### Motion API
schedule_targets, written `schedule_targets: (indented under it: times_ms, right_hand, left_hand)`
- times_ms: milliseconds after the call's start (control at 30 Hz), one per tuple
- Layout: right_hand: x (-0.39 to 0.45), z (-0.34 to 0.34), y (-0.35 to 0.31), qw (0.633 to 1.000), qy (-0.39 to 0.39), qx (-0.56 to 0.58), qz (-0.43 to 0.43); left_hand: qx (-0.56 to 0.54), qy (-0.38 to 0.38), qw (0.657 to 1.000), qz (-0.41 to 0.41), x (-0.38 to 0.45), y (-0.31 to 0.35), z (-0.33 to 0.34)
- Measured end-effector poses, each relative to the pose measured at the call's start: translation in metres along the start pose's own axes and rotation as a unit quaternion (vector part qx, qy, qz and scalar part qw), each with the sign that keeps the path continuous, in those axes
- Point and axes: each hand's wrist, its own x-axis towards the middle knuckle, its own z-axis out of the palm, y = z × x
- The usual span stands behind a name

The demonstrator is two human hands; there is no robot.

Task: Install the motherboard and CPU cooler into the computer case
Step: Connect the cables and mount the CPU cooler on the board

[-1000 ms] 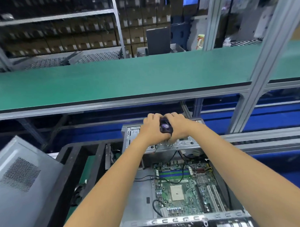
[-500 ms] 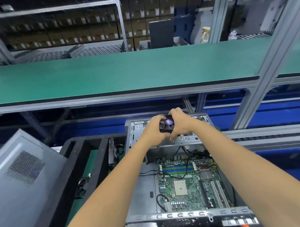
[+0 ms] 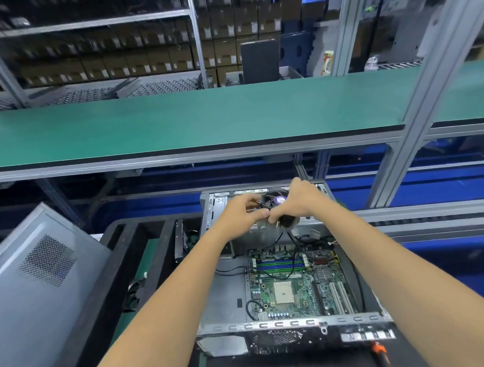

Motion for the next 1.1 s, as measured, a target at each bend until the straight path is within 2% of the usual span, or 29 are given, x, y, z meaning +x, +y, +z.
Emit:
schedule_targets:
  times_ms: [133, 233, 600, 700, 867, 1100]
  right_hand:
    - [-0.014, 0.014, 0.001, 0.998, -0.036, -0.026, 0.049]
    - [-0.023, 0.025, 0.002, 0.995, -0.023, -0.065, 0.069]
    - [-0.042, 0.030, -0.003, 0.997, 0.025, -0.057, 0.045]
    - [-0.049, 0.039, 0.001, 0.997, 0.006, -0.063, 0.034]
    - [-0.053, 0.065, 0.011, 0.995, -0.048, -0.083, 0.016]
    - [-0.044, 0.088, 0.026, 0.984, -0.133, -0.118, 0.002]
  left_hand:
    - [0.031, -0.068, 0.997, -0.009, -0.009, -0.002, 0.000]
    - [0.007, -0.107, 0.994, -0.014, -0.013, 0.001, 0.002]
    - [0.116, -0.162, 0.980, 0.032, -0.016, 0.009, -0.006]
    - [0.172, -0.212, 0.961, 0.032, -0.016, 0.009, -0.003]
    - [0.188, -0.276, 0.943, 0.002, -0.020, 0.000, 0.016]
    - [0.171, -0.263, 0.950, -0.005, -0.023, -0.026, 0.044]
